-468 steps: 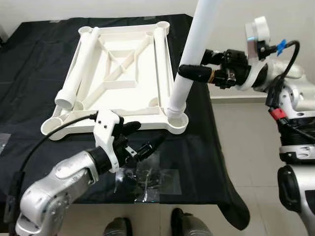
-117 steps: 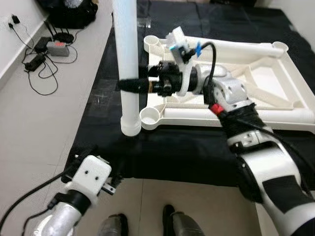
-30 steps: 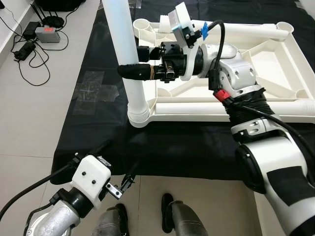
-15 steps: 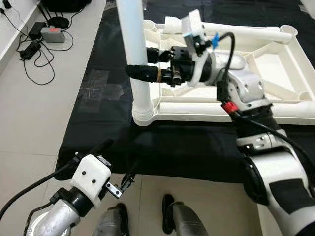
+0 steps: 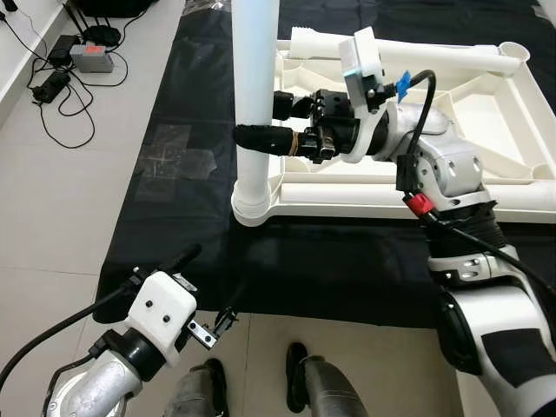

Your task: Building children table

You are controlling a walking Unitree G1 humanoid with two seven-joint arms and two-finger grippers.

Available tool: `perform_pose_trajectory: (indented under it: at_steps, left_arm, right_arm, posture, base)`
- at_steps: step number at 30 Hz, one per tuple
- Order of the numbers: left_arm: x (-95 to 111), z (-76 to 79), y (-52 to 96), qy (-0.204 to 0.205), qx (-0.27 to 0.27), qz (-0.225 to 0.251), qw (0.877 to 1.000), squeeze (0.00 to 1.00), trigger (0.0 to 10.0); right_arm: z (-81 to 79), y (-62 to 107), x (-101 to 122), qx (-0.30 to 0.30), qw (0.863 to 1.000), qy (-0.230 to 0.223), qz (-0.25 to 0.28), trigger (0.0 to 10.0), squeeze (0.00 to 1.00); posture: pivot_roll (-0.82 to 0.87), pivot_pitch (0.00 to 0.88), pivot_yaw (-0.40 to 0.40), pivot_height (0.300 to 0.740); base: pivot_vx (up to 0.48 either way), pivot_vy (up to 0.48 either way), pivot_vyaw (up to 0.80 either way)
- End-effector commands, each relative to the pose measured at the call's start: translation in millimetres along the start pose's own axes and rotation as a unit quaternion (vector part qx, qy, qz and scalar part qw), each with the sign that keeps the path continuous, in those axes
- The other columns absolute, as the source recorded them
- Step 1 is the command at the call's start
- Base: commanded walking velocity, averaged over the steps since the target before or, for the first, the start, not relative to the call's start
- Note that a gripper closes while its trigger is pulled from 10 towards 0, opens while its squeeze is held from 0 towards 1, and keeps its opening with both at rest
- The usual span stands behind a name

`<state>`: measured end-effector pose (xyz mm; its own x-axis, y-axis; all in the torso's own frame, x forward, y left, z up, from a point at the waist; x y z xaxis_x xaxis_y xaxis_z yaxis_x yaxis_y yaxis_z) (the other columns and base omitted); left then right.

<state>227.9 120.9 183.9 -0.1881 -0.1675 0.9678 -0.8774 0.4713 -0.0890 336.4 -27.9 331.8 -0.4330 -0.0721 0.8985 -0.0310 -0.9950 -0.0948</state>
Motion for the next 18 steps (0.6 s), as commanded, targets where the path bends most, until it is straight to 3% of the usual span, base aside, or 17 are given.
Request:
perform_pose_trajectory:
  at_steps: [1,7,14,18]
  left_arm:
    - [-7.7,1.9,2.8,0.002,-0.005,-0.015,1.0,0.0,10.0]
    - [-7.8,1.7,2.5,0.002,-0.006,-0.015,1.0,0.0,10.0]
    - [-8.7,0.9,1.8,0.002,-0.005,-0.015,1.0,0.0,10.0]
    - [-9.5,1.8,1.8,0.002,-0.004,-0.015,1.0,0.0,10.0]
  right_arm:
    - [-5.9,8.8,-11.8,0.003,1.0,-0.021,-0.015,10.0,0.0]
    - [-11.4,11.2,-12.2,0.005,1.0,-0.021,-0.021,10.0,0.0]
    - [-13.1,1.8,-19.8,-0.016,0.998,-0.014,-0.068,10.0,0.0]
    - [-11.3,0.5,-31.3,-0.074,0.991,-0.026,-0.105,10.0,0.0]
  posture:
    - [-0.02,0.339,-0.063,0.74]
    - [-0.02,0.338,-0.061,0.74]
    - [-0.03,0.335,-0.062,0.74]
    - [-0.03,0.33,-0.077,0.74]
  base:
    - [0.0,0.0,0.0]
    - [0.0,0.0,0.0]
    - [0.0,0.0,0.0]
    - [0.0,0.0,0.0]
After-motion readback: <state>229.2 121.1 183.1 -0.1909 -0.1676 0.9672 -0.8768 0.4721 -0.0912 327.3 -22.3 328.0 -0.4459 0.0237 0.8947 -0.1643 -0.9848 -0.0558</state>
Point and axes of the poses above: a point about 5 cm out from each wrist's last joint towards the gripper, its own y axis pointing back from the gripper into the wrist, its own x axis along the axis of the wrist's last joint, z = x × y, the point moved 6 cm from there along -y, pointing out of the wrist towards the gripper, and after that the axes turned 5 degrees about y, right-handed, at the moved point
